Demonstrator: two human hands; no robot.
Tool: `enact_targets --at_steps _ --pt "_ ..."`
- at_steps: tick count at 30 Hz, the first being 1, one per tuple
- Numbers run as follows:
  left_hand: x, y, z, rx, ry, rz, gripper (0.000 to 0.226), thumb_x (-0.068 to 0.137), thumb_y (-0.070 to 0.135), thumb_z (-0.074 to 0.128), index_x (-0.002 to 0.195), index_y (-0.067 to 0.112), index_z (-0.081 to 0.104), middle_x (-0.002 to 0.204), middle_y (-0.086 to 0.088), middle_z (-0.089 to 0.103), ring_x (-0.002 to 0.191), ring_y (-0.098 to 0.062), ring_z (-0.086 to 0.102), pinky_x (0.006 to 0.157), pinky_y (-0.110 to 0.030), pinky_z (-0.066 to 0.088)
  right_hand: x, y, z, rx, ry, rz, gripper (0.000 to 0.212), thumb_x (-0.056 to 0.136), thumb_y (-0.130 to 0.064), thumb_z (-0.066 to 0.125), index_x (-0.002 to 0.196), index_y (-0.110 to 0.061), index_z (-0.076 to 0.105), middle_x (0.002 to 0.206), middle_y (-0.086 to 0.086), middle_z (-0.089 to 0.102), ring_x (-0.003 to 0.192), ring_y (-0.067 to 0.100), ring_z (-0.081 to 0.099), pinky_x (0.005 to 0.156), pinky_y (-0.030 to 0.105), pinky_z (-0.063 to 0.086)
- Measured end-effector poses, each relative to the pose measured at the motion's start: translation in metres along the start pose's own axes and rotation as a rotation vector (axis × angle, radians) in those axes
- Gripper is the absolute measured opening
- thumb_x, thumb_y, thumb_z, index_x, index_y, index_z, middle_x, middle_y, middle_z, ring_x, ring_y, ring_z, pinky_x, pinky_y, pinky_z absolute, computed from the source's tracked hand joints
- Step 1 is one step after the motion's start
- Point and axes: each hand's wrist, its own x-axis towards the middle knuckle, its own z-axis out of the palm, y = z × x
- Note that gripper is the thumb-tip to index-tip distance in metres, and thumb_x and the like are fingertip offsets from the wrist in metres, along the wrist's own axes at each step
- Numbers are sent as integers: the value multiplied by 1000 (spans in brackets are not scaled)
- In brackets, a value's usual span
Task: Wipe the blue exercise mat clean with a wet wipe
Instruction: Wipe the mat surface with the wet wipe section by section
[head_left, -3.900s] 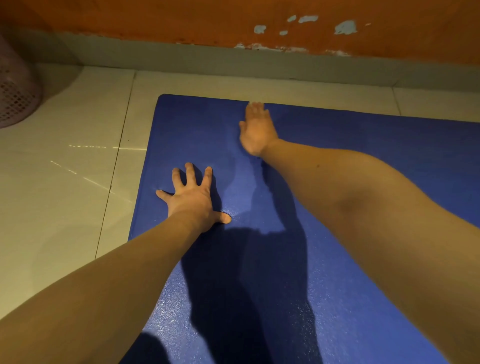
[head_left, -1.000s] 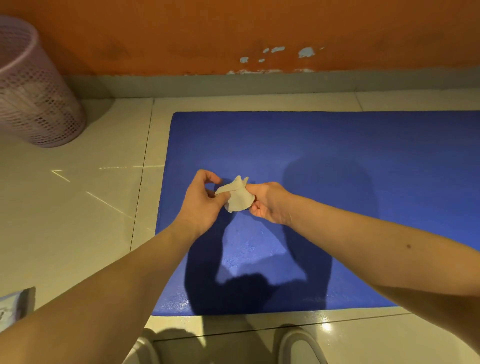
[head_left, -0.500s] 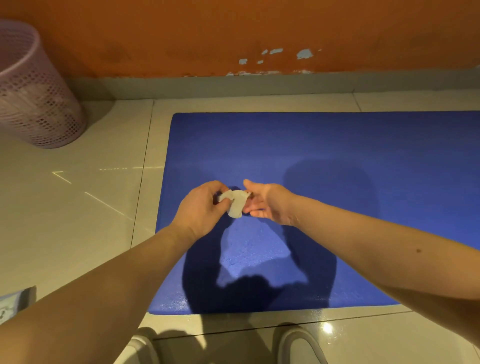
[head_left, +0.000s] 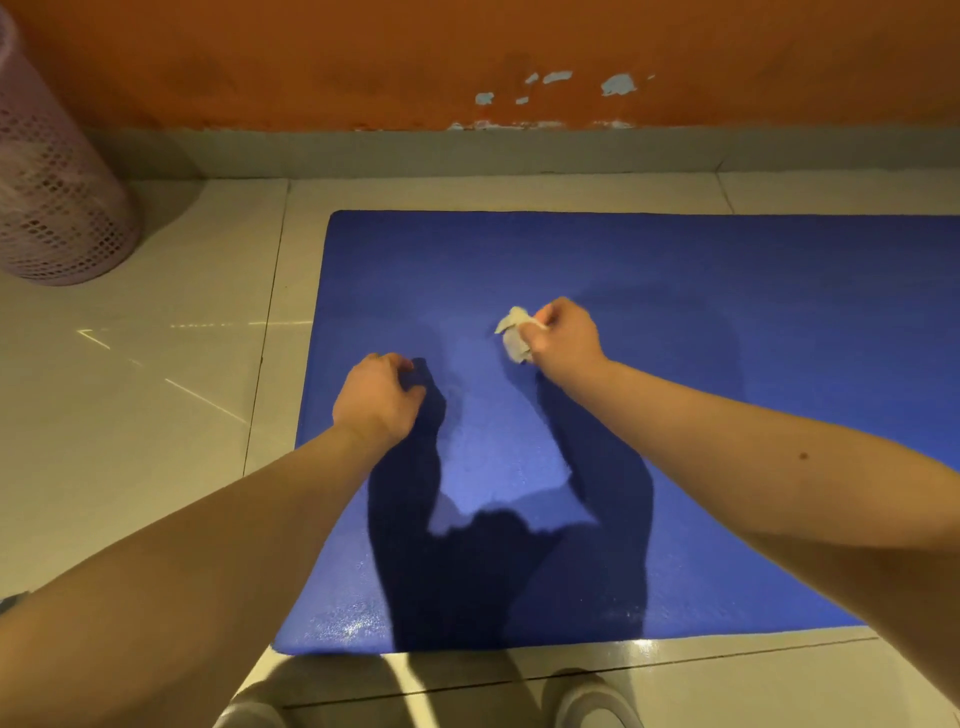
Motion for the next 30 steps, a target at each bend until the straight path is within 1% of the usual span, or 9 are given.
enact_targets --at_steps 4,6,8,10,13,18,21,26,30 --pt "21 -9 6 433 -106 11 93 83 54 74 156 30 22 163 -5 14 149 -34 15 119 -57 24 40 8 -6 -371 125 -67 12 105 -25 50 103 -14 49 91 3 56 78 28 50 64 35 33" --pt "31 -11 8 500 -171 -62 110 77 67 72 158 39 4 166 -1 -7 153 -34 -7 117 -66 13 48 18 5 -474 56 -133 13 106 -21 44 108 -11 51 94 5 55 81 31 50 69 38 37" --pt "37 -14 7 479 -219 -93 116 72 72 72 157 43 -2 166 2 -14 152 -34 -13 115 -71 13 48 34 22 -595 -110 -305 24 105 -22 42 118 -8 57 114 13 59 105 38 53 88 45 43" --pt "38 -17 5 480 -236 -85 116 72 74 71 157 43 -2 166 3 -16 152 -35 -14 114 -72 15 43 48 35 -817 -265 -392 66 101 -49 25 151 -9 41 157 24 34 147 44 26 121 53 23" --pt "39 -18 6 488 -230 -67 116 73 75 68 158 43 -4 166 2 -18 152 -35 -14 115 -71 16 43 53 35 -972 -305 -316 96 81 -72 -9 164 -28 8 170 13 -7 154 45 -11 123 57 -7" --pt "41 -21 7 501 -219 -53 115 74 76 66 158 42 -5 165 1 -19 152 -36 -15 116 -71 15 55 42 52 -915 -234 -245 76 107 -56 20 162 -9 -2 169 17 -13 154 40 -18 125 53 -7" --pt "41 -22 7 497 -214 -50 115 74 76 65 158 42 -6 165 1 -20 152 -36 -16 116 -70 13 61 17 82 -822 -176 -299 72 107 -49 35 157 1 19 166 21 10 155 36 1 126 51 6" --pt "38 -25 6 483 -202 -36 114 74 77 64 158 42 -4 166 1 -19 152 -34 -16 116 -69 15 70 -13 113 -894 -365 -468 74 109 -48 27 161 -2 2 170 16 -7 157 31 -12 128 44 -3" --pt "38 -22 5 491 -207 -33 114 74 77 64 158 42 -6 165 1 -19 152 -35 -16 117 -69 14 114 9 51 -924 -162 -259 76 106 -53 31 159 -2 13 167 16 7 154 37 8 127 43 8"
